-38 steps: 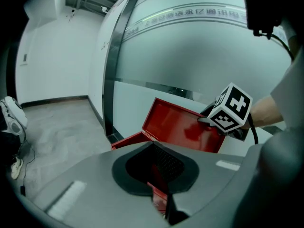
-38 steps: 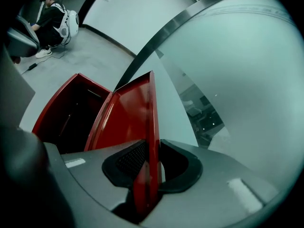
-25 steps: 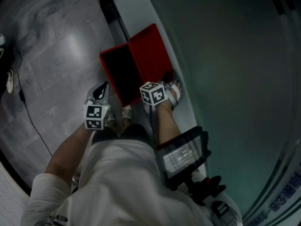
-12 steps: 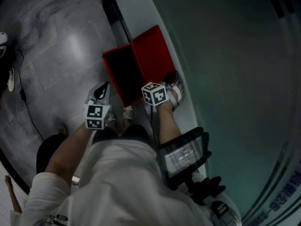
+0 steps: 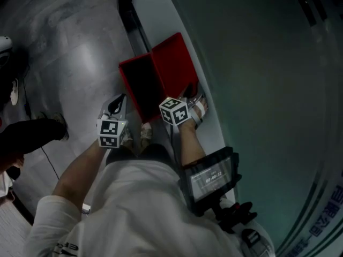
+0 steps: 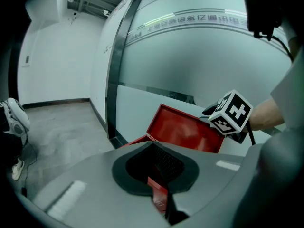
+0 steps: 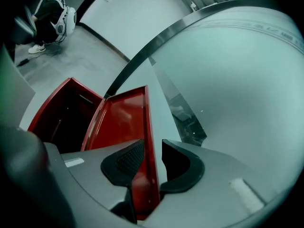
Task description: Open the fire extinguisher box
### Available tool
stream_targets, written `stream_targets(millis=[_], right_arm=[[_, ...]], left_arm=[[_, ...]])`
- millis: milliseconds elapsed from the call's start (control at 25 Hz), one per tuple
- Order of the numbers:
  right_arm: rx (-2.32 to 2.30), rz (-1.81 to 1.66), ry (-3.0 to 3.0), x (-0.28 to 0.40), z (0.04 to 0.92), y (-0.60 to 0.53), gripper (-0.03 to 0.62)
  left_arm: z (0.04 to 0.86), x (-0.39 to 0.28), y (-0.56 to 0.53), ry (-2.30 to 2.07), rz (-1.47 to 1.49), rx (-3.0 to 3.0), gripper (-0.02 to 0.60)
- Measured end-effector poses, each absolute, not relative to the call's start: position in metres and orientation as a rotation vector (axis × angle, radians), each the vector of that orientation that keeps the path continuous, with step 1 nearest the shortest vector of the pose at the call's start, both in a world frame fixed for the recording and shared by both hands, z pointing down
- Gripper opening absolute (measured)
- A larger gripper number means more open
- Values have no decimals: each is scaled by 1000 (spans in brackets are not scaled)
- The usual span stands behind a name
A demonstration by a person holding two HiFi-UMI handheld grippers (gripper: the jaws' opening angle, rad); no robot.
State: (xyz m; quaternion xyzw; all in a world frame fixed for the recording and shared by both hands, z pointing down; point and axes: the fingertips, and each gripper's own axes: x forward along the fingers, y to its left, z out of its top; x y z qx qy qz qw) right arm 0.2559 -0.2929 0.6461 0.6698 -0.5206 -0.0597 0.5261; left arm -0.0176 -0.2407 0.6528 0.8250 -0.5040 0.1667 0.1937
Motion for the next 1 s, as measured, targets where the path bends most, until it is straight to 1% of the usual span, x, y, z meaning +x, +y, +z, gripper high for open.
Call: stream_targets(millis=[80, 240, 360, 680, 1000], right_arm=[[1626, -146, -1282, 255, 633, -295, 112], [1671, -164, -1328, 243, 611, -307, 48], [1720, -166, -1362, 236, 595, -308, 15], [1878, -74, -1567, 218, 541, -269, 14], [1924, 66, -1851, 206, 510, -207, 14]], left_arm=[[644, -14, -245, -1431, 461, 2314, 2], [628, -18, -268, -1457, 412, 2318, 2], [616, -23, -279, -1485, 366, 2342, 2], [572, -31, -266, -1580, 248, 2427, 2], [541, -21, -213, -1641, 192, 2443, 2]])
